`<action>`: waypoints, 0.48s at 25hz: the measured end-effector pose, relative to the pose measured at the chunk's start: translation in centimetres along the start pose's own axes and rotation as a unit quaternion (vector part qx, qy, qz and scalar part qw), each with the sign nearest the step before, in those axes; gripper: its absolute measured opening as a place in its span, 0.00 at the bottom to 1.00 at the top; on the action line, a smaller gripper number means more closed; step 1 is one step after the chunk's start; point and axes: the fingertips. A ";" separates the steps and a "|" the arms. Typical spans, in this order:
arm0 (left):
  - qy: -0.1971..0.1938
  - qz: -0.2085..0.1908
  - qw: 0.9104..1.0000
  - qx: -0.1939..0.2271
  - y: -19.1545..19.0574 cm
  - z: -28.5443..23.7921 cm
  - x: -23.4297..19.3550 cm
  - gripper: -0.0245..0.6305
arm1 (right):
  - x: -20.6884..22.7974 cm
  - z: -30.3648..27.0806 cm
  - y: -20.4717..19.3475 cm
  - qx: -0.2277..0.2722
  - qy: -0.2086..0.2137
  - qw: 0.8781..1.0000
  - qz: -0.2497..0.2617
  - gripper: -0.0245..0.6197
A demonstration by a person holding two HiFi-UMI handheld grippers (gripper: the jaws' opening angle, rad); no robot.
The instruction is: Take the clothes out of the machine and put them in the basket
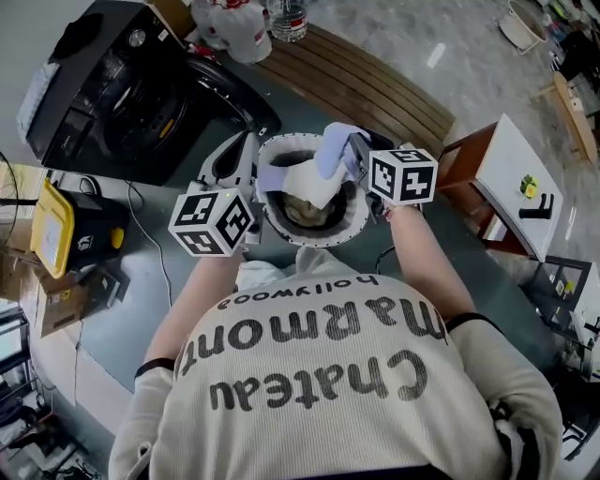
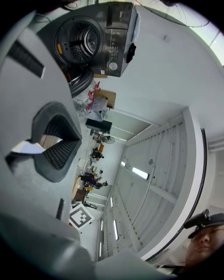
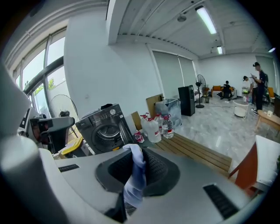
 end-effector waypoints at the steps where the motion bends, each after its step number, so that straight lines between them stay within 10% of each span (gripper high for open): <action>1: 0.004 0.001 1.000 -0.003 -0.4 0.1 -0.3 0.05 | -0.1 -0.5 -0.7 -0.005 0.005 1.000 -0.003 0.12; 12: 0.002 0.006 0.999 -0.053 -4.2 0.4 -3.6 0.05 | -1.7 -5.9 -9.4 -0.105 0.010 0.994 -0.029 0.12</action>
Point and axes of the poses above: the fingertips, and each gripper's own axes: z backward along the fingers, x to its right, y out of its top, and after that the axes turned 4 degrees about x, right-handed
